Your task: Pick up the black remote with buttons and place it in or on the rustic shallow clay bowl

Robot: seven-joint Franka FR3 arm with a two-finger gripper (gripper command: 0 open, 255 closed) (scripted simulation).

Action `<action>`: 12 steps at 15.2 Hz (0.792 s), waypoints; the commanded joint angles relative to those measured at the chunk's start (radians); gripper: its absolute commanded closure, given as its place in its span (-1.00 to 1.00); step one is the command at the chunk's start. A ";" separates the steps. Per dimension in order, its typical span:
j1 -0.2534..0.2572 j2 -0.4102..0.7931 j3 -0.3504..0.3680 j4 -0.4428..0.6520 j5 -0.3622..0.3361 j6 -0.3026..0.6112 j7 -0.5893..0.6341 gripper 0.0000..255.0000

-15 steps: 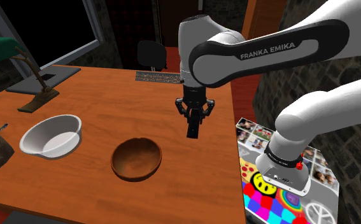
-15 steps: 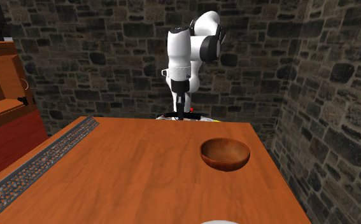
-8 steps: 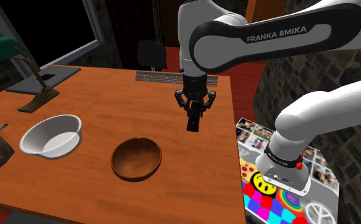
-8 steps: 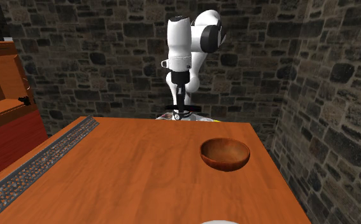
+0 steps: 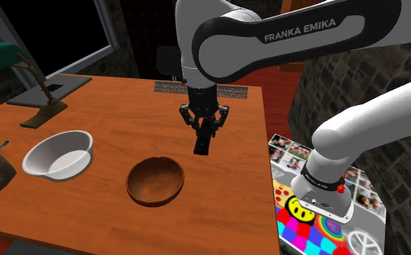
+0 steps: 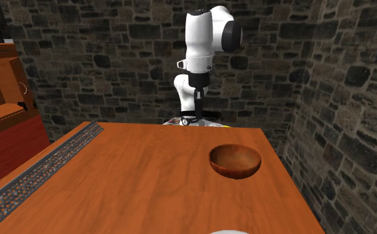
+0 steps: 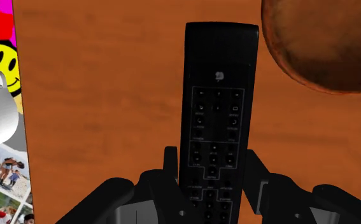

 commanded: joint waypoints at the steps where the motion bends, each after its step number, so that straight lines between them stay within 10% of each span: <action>1: -0.033 0.071 0.070 0.077 -0.018 0.009 0.063 1.00; 6: -0.148 0.272 0.290 0.253 -0.126 0.044 0.239 1.00; 9: -0.274 0.499 0.528 0.371 -0.323 0.064 0.431 1.00; 10: -0.275 0.708 0.628 0.416 -0.534 0.057 0.597 1.00; 12: -0.055 0.880 0.508 0.517 -0.698 0.011 0.728 1.00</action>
